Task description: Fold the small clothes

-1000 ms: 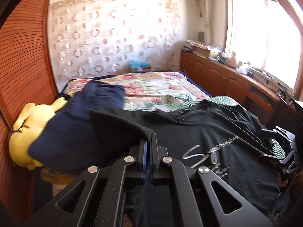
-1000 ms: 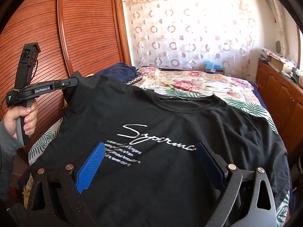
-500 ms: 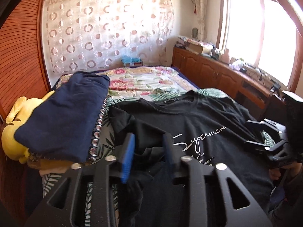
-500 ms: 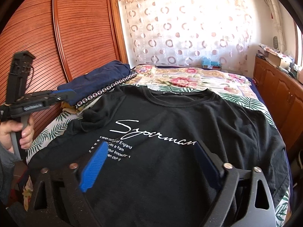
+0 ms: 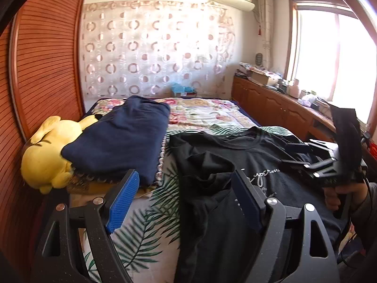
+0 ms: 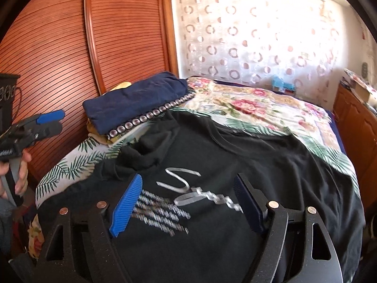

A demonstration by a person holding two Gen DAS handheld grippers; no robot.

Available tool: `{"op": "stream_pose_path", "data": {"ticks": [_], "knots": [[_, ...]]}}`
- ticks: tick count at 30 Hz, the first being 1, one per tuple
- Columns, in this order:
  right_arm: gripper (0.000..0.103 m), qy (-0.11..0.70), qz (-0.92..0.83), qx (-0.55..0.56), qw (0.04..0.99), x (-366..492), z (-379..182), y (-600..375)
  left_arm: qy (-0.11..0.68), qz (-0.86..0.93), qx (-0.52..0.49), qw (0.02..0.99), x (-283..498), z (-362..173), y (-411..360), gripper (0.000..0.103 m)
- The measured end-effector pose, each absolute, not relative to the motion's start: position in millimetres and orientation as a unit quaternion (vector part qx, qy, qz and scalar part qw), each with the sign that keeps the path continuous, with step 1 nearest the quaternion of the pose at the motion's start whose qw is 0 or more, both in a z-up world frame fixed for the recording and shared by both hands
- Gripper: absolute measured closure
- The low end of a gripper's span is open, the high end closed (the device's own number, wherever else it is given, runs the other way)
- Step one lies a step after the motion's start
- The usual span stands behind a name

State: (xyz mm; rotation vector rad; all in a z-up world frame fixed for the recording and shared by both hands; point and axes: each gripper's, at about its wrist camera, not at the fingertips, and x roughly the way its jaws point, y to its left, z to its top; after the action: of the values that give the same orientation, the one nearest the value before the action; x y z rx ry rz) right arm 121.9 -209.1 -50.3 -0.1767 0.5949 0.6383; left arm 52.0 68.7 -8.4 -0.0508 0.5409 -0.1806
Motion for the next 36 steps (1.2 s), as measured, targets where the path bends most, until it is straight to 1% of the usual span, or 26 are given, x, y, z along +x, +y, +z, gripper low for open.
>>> {"op": "stream_pose_path", "data": {"ticks": [3, 5, 7, 8, 9, 16, 18, 19, 20, 21, 22, 23, 24, 31, 36], "knots": [[0.025, 0.297, 0.321, -0.095, 0.894, 143.9, -52.3, -187.7, 0.272, -0.078, -0.031, 0.959, 48.6, -14.5, 77.1, 0.022], [0.032, 0.310, 0.329, -0.102, 0.886, 159.5, -58.1, -171.1, 0.274, -0.074, -0.032, 0.958, 47.3, -19.1, 79.6, 0.022], [0.035, 0.340, 0.348, -0.108, 0.867, 175.6, -67.9, -156.4, 0.277, -0.068, -0.034, 0.958, 44.3, -25.0, 82.3, 0.022], [0.040, 0.354, 0.353, -0.112, 0.859, 185.1, -75.0, -147.6, 0.278, -0.068, -0.036, 0.958, 43.6, -27.0, 83.5, 0.022], [0.042, 0.357, 0.348, -0.116, 0.859, 192.0, -77.2, -141.3, 0.280, -0.068, -0.039, 0.957, 42.5, -29.2, 84.9, 0.022], [0.043, 0.401, 0.348, -0.089, 0.842, 239.2, -96.3, -121.8, 0.286, -0.069, -0.040, 0.955, 33.0, -39.4, 85.0, 0.022], [0.055, 0.405, 0.353, -0.083, 0.839, 245.6, -97.1, -119.7, 0.287, -0.069, -0.039, 0.955, 32.2, -41.2, 83.6, 0.022], [0.058, 0.404, 0.353, -0.083, 0.840, 246.8, -95.7, -118.9, 0.288, -0.071, -0.041, 0.954, 32.3, -42.6, 83.4, 0.022], [0.066, 0.403, 0.353, -0.085, 0.840, 247.4, -95.4, -117.7, 0.289, -0.072, -0.042, 0.954, 32.7, -44.1, 82.7, 0.022], [0.079, 0.401, 0.354, -0.087, 0.841, 245.6, -92.7, -115.4, 0.291, -0.072, -0.042, 0.953, 33.4, -45.5, 81.9, 0.022], [0.085, 0.400, 0.354, -0.091, 0.841, 245.6, -90.9, -114.6, 0.293, -0.071, -0.042, 0.953, 32.7, -47.1, 80.5, 0.022], [0.093, 0.397, 0.354, -0.095, 0.842, 245.9, -90.7, -115.2, 0.294, -0.071, -0.041, 0.952, 33.3, -47.5, 79.7, 0.022], [0.095, 0.393, 0.356, -0.097, 0.842, 238.9, -88.5, -116.1, 0.295, -0.072, -0.040, 0.952, 33.5, -48.2, 78.5, 0.022], [0.096, 0.331, 0.335, -0.080, 0.878, 206.7, -65.7, -159.4, 0.291, -0.074, -0.038, 0.953, 28.6, -46.6, 73.3, 0.022], [0.096, 0.313, 0.295, -0.106, 0.897, 187.7, -72.4, -189.8, 0.286, -0.072, -0.039, 0.955, 26.7, -44.0, 73.1, 0.022]]}}
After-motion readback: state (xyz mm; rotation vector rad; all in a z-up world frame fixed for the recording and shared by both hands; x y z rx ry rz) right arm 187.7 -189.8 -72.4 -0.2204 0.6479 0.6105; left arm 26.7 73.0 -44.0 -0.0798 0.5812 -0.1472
